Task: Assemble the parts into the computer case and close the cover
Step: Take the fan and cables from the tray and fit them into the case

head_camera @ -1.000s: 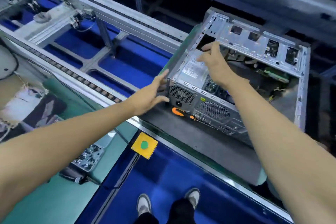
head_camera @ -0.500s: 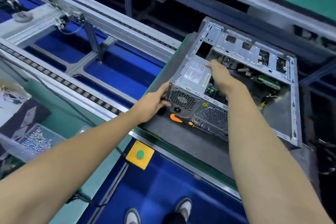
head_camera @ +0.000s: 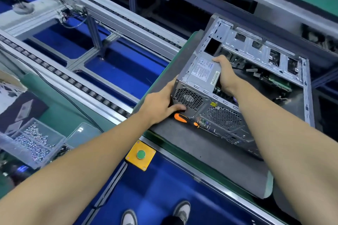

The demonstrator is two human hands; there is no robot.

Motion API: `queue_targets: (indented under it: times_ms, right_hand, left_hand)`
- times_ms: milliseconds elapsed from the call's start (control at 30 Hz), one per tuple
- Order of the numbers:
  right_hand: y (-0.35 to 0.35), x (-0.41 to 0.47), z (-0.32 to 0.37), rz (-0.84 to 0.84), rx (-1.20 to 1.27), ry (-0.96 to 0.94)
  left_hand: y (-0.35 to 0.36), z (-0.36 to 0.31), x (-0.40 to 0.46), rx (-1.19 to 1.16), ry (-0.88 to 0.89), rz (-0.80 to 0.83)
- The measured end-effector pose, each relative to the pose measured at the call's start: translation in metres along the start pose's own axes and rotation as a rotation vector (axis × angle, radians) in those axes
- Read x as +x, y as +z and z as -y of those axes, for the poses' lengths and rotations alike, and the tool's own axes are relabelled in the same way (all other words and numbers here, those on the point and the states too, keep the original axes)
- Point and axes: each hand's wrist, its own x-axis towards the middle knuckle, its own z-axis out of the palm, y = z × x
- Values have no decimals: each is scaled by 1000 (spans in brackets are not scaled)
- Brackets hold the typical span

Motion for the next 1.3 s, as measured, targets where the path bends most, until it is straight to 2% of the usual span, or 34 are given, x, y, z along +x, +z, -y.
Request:
queue_targets:
  times_ms: [267, 533, 800, 900, 967, 1033, 1067, 1167, 1200, 1233, 1300]
  right_hand:
    - [-1, 5, 0, -29, -9, 12]
    - [-5, 2, 4, 10, -35, 16]
    - [-1, -19, 27, -6, -67, 111]
    - [-4, -42, 35, -98, -47, 114]
    - [-7, -72, 39, -116, -85, 34]
    - [-18, -105, 33, -111, -207, -27]
    - [-25, -121, 30, -106, -254, -43]
    - [-50, -152, 22, -126, -343, -51]
    - [-57, -160, 20, -143, -357, -50]
    - [-64, -167, 18, -166, -366, -56]
    - [-78, -182, 12, -220, -376, -65]
  left_hand:
    - [7, 5, 4, 35, 2, 9]
    - [10, 8, 2, 21, 27, -23]
    - [2, 0, 3, 72, -103, 25]
    - [-7, -11, 3, 32, -172, 130]
    - [-25, -16, 3, -132, -178, 285]
    - [-52, -20, 1, -288, -111, 374]
    - [-65, -23, 0, -314, -45, 347]
    - [-101, -46, 13, -107, 220, -44]
    - [-110, -60, 22, -42, 277, -117]
    - [-116, -77, 31, 10, 319, -118]
    - [-121, -114, 48, 90, 365, -18]
